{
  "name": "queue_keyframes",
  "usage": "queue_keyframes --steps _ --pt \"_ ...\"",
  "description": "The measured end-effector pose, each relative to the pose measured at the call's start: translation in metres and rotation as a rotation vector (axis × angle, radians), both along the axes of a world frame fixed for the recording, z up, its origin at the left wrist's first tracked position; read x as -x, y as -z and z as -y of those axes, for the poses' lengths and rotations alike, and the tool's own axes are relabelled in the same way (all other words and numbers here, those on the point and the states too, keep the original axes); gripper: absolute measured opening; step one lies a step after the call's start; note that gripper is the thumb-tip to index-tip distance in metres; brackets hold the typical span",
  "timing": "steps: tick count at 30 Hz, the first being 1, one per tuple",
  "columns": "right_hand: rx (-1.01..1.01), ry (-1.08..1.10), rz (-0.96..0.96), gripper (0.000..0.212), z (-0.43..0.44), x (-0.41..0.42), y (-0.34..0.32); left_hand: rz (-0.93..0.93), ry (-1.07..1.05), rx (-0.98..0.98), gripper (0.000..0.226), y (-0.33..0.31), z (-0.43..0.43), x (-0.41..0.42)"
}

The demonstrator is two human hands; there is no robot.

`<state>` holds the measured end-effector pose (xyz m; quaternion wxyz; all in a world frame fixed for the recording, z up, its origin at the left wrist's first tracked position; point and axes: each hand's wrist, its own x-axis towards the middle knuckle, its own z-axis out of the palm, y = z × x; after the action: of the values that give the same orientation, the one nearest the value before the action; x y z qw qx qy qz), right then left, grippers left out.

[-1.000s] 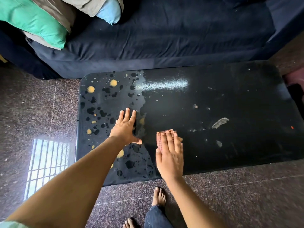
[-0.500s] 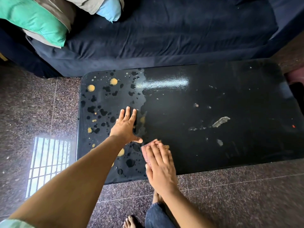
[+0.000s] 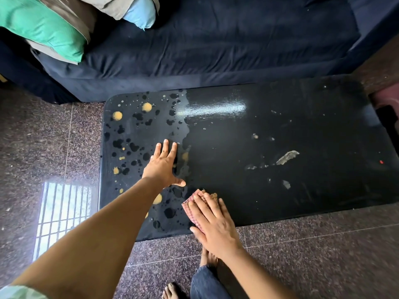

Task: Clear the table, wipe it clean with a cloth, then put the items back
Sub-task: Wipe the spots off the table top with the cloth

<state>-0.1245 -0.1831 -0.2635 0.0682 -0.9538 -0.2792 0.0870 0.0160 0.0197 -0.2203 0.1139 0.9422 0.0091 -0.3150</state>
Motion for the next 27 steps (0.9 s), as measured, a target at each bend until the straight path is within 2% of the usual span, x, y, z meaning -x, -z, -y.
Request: queue_keyframes --steps 2,7,9,13,15,19,21,23,27 --pt "0.023 -0.007 0.02 0.067 0.019 -0.005 0.003 -0.004 0.003 -0.003 0.132 0.0 0.0 0.0" --pt "-0.059 0.43 -0.029 0.061 0.004 0.004 -0.001 0.001 -0.004 0.002 0.133 0.001 0.0 -0.001" --pt "-0.112 0.389 -0.044 0.061 -0.011 0.01 -0.001 -0.005 -0.005 0.004 0.133 0.002 0.0 0.001" --pt "-0.168 0.094 -0.023 0.057 0.0 0.0 0.003 -0.013 -0.001 -0.003 0.133 0.001 0.0 0.0" --pt "-0.225 0.141 -0.043 0.056 0.004 -0.012 0.0 -0.009 -0.002 0.0 0.133 0.0 0.001 0.0" --pt "-0.293 0.494 -0.04 0.052 -0.01 -0.057 -0.006 0.005 -0.008 0.01 0.133 0.0 0.001 0.0" --pt "-0.311 0.6 -0.042 0.052 -0.022 -0.084 -0.009 0.006 -0.008 0.012 0.133 0.001 0.001 0.0" --pt "-0.298 0.591 -0.061 0.054 -0.034 -0.104 -0.011 0.008 -0.015 0.018 0.133 0.002 0.0 0.0" --pt "-0.284 0.421 -0.1 0.05 -0.04 -0.105 -0.014 0.0 -0.028 0.022 0.134 0.003 -0.003 0.002"
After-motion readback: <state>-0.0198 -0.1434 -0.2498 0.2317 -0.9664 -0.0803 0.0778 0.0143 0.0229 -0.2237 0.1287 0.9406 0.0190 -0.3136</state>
